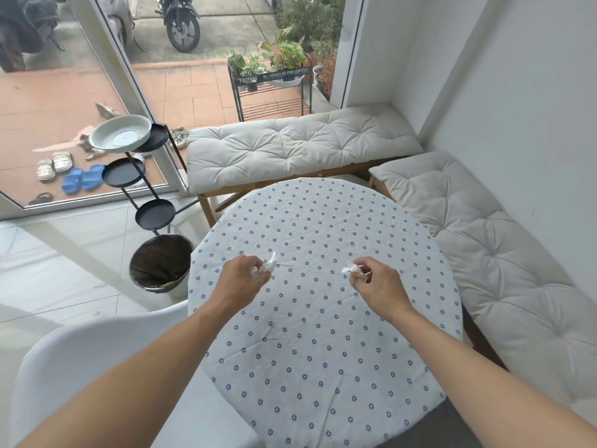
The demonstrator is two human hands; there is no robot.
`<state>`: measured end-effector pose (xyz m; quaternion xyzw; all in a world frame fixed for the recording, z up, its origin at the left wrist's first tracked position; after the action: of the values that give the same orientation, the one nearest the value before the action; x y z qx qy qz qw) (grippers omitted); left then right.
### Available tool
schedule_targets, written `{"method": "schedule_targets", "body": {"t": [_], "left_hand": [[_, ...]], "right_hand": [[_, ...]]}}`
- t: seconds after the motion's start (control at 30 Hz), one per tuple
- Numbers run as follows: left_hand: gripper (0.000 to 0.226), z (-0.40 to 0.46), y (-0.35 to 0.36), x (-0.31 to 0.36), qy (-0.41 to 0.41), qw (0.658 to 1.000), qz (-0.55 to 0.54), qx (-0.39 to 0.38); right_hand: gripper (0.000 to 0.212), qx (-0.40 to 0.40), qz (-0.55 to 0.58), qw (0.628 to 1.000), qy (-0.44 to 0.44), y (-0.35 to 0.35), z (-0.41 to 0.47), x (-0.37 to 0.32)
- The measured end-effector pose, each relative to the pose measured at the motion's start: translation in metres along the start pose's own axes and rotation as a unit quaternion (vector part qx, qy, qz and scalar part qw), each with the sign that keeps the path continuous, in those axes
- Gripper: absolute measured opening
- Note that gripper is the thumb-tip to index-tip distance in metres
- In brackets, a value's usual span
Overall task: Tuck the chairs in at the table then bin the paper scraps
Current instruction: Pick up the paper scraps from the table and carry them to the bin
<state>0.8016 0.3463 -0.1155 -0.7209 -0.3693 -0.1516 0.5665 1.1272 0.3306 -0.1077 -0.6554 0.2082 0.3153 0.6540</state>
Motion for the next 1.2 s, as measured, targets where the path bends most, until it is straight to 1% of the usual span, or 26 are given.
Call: {"method": "schedule_targets", "body": {"t": [0.07, 0.1, 0.2, 0.4, 0.6, 0.73, 0.93, 1.07, 1.2], "left_hand": [[0.023, -0.024, -0.018, -0.004, -0.009, 1.0, -0.022, 0.012], [0.023, -0.038, -0.028, -0.006, -0.008, 0.999, -0.029, 0.017], [0.012, -0.081, -0.058, -0.014, -0.012, 0.999, -0.033, 0.022], [0.014, -0.151, -0.123, -0.052, -0.025, 0.998, -0.048, 0.04], [0.018, -0.184, -0.198, -0.099, -0.022, 0.997, -0.029, 0.074], [0.017, -0.181, -0.249, -0.138, -0.018, 0.996, -0.025, 0.078], [0.021, -0.14, -0.315, -0.198, -0.001, 0.999, -0.025, 0.041], [0.024, -0.112, -0.356, -0.229, -0.005, 0.999, -0.027, 0.025], [0.022, -0.078, -0.388, -0.251, -0.021, 0.999, -0.037, 0.0]], "right_hand": [[0.024, -0.003, 0.015, 1.0, -0.017, 0.001, -0.014, -0.027], [0.023, -0.001, 0.021, 1.0, -0.024, 0.002, -0.022, -0.04], [0.021, -0.01, 0.033, 0.999, -0.027, 0.004, -0.053, -0.077], [0.019, -0.032, 0.039, 0.998, -0.043, 0.018, -0.11, -0.156], [0.021, -0.035, 0.043, 0.998, -0.043, 0.055, -0.133, -0.227], [0.016, -0.026, 0.041, 0.998, -0.04, 0.089, -0.128, -0.28], [0.021, 0.004, 0.035, 0.999, -0.018, 0.155, -0.102, -0.349], [0.019, 0.024, 0.028, 0.999, -0.022, 0.194, -0.078, -0.396], [0.018, 0.017, 0.039, 0.999, -0.005, 0.229, -0.052, -0.424]]}}
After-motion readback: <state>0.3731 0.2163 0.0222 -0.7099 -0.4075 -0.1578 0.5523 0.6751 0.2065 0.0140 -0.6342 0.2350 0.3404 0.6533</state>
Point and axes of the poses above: each hand's wrist, its own z-axis towards the middle knuckle, its own y-axis out of the palm, x = y × z, the point moved 9 cm from there along z, towards the middle knuckle, and after that the axes turned 14 degrees about -y, right-handed, at the moved point
